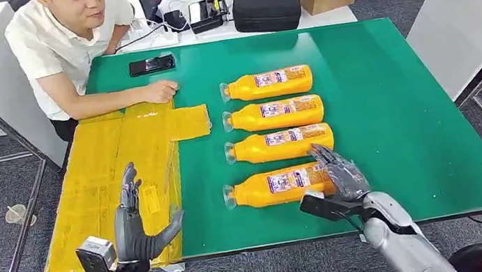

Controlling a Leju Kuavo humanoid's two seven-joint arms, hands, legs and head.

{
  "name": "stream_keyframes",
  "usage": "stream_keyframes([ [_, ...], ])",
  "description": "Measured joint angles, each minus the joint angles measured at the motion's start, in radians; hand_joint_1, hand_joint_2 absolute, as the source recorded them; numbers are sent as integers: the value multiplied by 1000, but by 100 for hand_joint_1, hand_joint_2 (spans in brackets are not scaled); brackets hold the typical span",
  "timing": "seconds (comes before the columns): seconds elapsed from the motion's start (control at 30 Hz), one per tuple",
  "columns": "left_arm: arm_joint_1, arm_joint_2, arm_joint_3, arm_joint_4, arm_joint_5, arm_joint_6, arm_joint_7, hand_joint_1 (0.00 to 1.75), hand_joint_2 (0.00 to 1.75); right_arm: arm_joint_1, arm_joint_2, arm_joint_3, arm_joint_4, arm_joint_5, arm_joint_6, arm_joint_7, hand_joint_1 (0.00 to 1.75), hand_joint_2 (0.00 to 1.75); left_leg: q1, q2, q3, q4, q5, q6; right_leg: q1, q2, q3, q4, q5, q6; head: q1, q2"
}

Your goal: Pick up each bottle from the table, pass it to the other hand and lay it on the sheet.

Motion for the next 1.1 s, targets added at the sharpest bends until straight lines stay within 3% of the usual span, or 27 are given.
stream_keyframes([
  [0.03,0,0,-1,0,0,0,0,0,175,-1,2,2,2,0,0,-1,0,175,0,0,0,0,0,0,0,0,0,0,0,0,0,0],
  [0.07,0,0,-2,0,0,0,0,0,175,-3,3,6,5,1,-1,-2,45,175,0,0,0,0,0,0,0,0,0,0,0,0,0,0],
  [0.1,-1,0,-3,1,0,0,0,0,175,-4,4,9,8,1,-1,-2,161,175,0,0,0,0,0,0,0,0,0,0,0,0,0,0],
  [0.13,-1,0,-3,2,0,0,0,0,175,-5,5,12,10,1,-1,-2,175,175,0,0,0,0,0,0,0,0,0,0,0,0,0,0],
  [0.9,-6,0,-3,8,0,0,-3,0,175,-20,8,49,32,1,-3,-18,175,175,0,0,2,0,0,0,0,0,2,0,0,0,0,0],
  [1.1,-9,0,-3,11,1,0,-9,0,175,-20,8,49,37,-66,19,-40,175,175,0,0,3,0,0,0,0,0,2,0,0,0,0,0],
])
